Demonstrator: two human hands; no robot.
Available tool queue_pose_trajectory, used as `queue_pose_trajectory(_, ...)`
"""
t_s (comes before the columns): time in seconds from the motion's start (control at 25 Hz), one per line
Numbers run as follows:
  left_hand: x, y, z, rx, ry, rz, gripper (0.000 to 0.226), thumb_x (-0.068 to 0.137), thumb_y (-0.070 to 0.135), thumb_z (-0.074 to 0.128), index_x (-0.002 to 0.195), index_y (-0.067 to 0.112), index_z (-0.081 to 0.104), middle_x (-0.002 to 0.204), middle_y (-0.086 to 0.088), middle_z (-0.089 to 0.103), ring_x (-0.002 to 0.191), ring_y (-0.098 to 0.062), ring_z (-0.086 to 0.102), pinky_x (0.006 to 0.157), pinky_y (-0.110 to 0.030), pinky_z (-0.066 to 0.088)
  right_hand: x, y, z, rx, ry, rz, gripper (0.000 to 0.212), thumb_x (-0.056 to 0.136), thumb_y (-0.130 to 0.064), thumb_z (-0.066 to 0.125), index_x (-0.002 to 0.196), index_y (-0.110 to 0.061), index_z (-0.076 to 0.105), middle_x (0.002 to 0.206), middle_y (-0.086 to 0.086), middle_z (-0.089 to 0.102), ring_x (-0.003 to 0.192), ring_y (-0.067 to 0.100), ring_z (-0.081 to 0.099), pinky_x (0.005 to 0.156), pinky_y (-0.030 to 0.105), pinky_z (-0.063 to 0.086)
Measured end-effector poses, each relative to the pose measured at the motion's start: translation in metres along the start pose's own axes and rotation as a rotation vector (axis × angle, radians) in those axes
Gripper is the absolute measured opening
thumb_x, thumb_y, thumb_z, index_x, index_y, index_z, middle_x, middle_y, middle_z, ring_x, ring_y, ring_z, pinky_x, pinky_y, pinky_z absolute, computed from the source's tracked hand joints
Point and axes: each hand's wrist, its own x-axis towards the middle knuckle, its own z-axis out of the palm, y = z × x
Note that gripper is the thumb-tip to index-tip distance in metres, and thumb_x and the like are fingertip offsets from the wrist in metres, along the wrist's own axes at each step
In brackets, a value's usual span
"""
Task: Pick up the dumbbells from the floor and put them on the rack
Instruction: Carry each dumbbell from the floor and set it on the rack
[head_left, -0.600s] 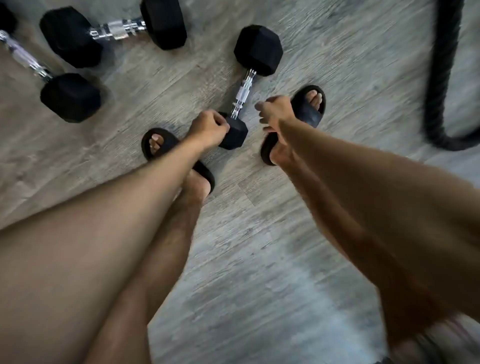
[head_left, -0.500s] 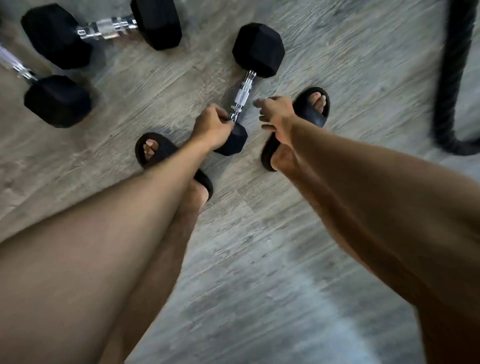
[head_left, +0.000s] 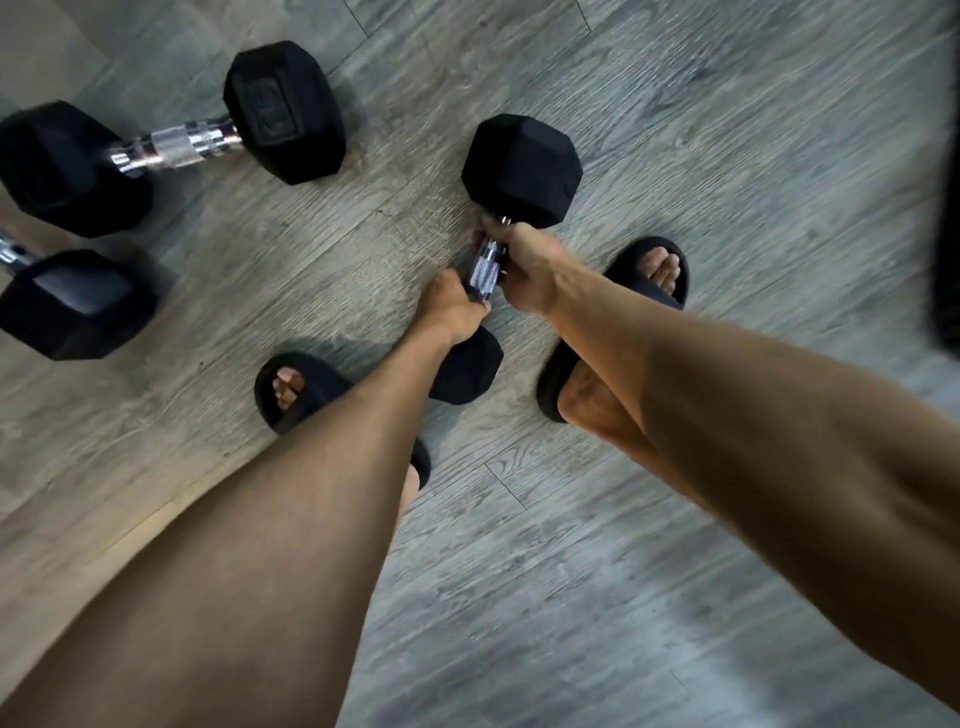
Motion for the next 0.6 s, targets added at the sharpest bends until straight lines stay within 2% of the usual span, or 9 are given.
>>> queue_pose_trajectory(0.08, -0.004, 0.001, -0.002, -0.01, -0.015, -0.003, 0.039, 0.084, 0.016, 0.072, 0.12, 0.008, 0.06, 0.112, -0.011, 0.071, 0.103, -0.029, 0.068, 0.095, -0.041, 0.054, -0.005, -0.001, 0.002, -0.021, 0.034, -0.02, 0.019, 0.09, -0.006, 0.065, 0.108, -0.001, 0.06, 0.074, 0.008, 0.061, 0.065, 0.017, 0.06, 0.062, 0.031, 0.053)
queue_pose_trajectory(0.2, -0.025, 0.007, -0.014, -0.031, -0.01, 0.009, 0.038, 0.084, 0.018, 0.072, 0.12, 0.012, 0.06, 0.108, -0.009, 0.072, 0.097, -0.03, 0.069, 0.092, -0.041, 0.055, -0.029, -0.006, 0.006, -0.009, 0.002, -0.008, 0.005, 0.091, -0.007, 0.064, 0.092, -0.004, 0.06, 0.072, 0.008, 0.059, 0.066, 0.018, 0.059, 0.063, 0.033, 0.052)
queue_pose_trajectory(0.24, -0.035, 0.011, -0.022, -0.04, -0.015, 0.013, 0.037, 0.084, 0.019, 0.072, 0.119, 0.013, 0.06, 0.107, -0.008, 0.072, 0.095, -0.028, 0.069, 0.091, -0.038, 0.054, -0.041, -0.008, 0.007, 0.002, -0.011, -0.008, 0.006, 0.092, -0.007, 0.064, 0.088, -0.005, 0.059, 0.072, 0.007, 0.059, 0.067, 0.018, 0.059, 0.065, 0.033, 0.052)
queue_pose_trajectory(0.4, -0.099, 0.034, -0.063, -0.016, -0.068, 0.061, 0.028, 0.084, 0.016, 0.071, 0.11, 0.012, 0.06, 0.086, -0.004, 0.065, 0.084, -0.025, 0.063, 0.076, -0.03, 0.045, -0.109, -0.021, 0.014, -0.012, -0.037, -0.062, 0.007, 0.091, -0.01, 0.066, 0.093, -0.01, 0.058, 0.076, 0.005, 0.062, 0.073, 0.017, 0.063, 0.07, 0.03, 0.051)
queue_pose_trajectory(0.6, -0.218, 0.089, -0.135, 0.049, -0.067, 0.122, 0.022, 0.08, 0.011, 0.07, 0.1, 0.017, 0.062, 0.068, 0.004, 0.059, 0.063, -0.017, 0.057, 0.058, -0.024, 0.041, -0.25, -0.056, 0.025, 0.051, -0.125, -0.111, 0.008, 0.09, -0.009, 0.066, 0.093, -0.011, 0.058, 0.079, 0.004, 0.065, 0.075, 0.016, 0.065, 0.078, 0.033, 0.05)
